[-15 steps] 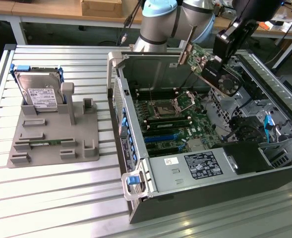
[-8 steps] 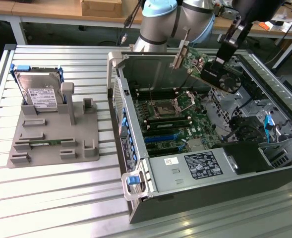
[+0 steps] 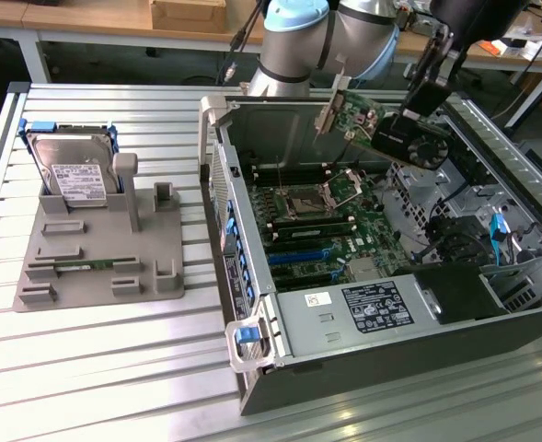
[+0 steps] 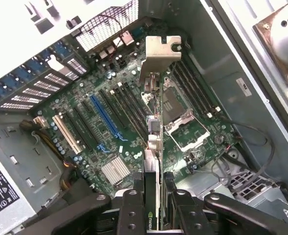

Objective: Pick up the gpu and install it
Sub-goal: 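Insert the gpu into the slot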

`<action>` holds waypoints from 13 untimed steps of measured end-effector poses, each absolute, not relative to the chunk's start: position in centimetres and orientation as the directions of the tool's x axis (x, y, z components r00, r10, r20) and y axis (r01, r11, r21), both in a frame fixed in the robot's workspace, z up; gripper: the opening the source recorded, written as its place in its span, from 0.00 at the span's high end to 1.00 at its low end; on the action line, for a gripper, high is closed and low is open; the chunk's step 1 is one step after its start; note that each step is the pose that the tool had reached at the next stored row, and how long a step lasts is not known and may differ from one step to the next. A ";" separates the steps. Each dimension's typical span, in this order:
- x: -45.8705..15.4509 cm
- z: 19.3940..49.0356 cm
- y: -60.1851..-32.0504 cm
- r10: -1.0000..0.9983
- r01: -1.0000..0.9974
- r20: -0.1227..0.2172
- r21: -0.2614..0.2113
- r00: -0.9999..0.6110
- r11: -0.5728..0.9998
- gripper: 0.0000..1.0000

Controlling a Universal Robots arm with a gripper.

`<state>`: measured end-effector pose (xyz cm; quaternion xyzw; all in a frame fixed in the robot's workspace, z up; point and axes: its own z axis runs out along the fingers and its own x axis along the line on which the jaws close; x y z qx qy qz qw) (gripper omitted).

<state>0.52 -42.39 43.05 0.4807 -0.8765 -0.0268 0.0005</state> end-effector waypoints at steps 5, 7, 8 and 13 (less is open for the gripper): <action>0.5 43.0 -42.4 -0.905 -0.905 -0.025 0.047 -0.424 0.423 0.74; 0.5 43.0 -42.4 -0.926 -0.925 -0.025 0.048 -0.378 0.376 0.74; 0.5 43.0 -42.4 -0.930 -0.929 -0.025 0.047 -0.367 0.366 0.74; 0.5 43.0 -42.4 -0.969 -0.969 -0.025 0.047 -0.245 0.244 0.74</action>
